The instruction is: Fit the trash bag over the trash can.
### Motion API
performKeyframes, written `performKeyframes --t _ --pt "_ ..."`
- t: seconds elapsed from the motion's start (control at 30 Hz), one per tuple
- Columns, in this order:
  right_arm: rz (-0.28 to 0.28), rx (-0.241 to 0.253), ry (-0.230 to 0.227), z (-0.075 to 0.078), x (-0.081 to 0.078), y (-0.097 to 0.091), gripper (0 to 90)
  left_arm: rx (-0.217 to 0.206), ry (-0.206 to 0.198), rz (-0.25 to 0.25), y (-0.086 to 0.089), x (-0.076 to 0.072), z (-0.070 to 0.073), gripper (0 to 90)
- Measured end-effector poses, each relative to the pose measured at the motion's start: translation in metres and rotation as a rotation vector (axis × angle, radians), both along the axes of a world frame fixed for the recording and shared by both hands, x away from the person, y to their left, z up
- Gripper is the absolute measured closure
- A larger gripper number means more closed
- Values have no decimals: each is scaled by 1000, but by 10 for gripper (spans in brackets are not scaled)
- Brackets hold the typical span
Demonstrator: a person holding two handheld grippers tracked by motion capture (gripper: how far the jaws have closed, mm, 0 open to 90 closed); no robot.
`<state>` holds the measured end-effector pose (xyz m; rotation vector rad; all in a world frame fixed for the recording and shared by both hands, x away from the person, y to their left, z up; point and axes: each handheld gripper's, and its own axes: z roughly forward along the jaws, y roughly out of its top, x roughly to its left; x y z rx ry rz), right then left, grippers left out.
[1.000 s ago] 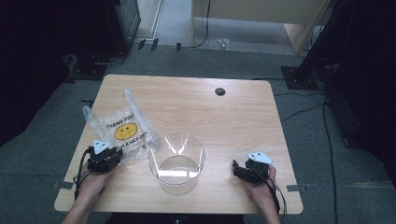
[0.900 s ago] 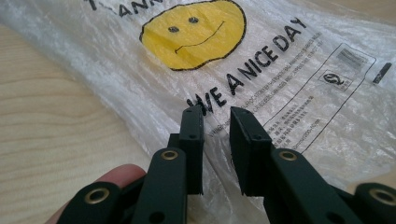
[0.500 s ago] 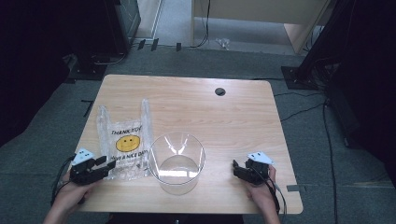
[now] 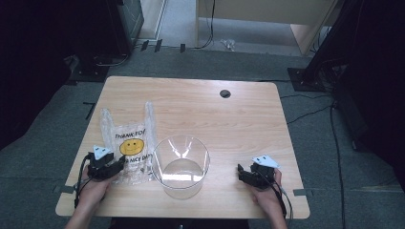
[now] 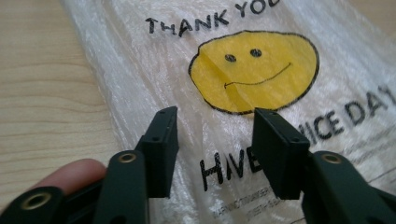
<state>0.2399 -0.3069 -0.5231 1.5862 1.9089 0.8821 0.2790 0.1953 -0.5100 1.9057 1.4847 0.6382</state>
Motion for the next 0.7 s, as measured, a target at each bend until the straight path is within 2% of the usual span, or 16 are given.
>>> performKeyframes --t 0.07,0.27,0.3,0.4,0.43,0.47,0.53,0.57,0.6,0.63,0.67,0.7 --pt "1 1 2 0 0 0 224 1 -4 -48 3 -5 0 599" --pt "8 0 1 0 0 0 224 3 -29 -168 16 -18 -2 698" --pt "8 0 1 0 0 0 224 3 -29 -168 16 -18 -2 705" --pt "8 0 1 0 0 0 224 -4 -17 -195 24 -19 -1 677" --pt "8 0 1 0 0 0 224 -29 -5 -194 29 -19 2 606" --pt "8 0 1 0 0 0 224 -29 -5 -194 29 -19 2 541" --pt "10 0 1 0 0 0 224 -89 -13 -139 34 -16 9 425" --pt "10 1 1 0 0 1 224 -101 -18 -109 34 -15 13 393" --pt "10 1 1 0 0 1 224 -102 -30 -81 34 -14 16 393" --pt "10 0 1 0 0 0 224 -91 -46 2 30 -8 22 375" --pt "10 0 0 0 0 1 224 -91 -46 2 30 -8 22 366" --pt "10 0 0 0 0 1 224 -94 -42 42 27 -4 24 366"
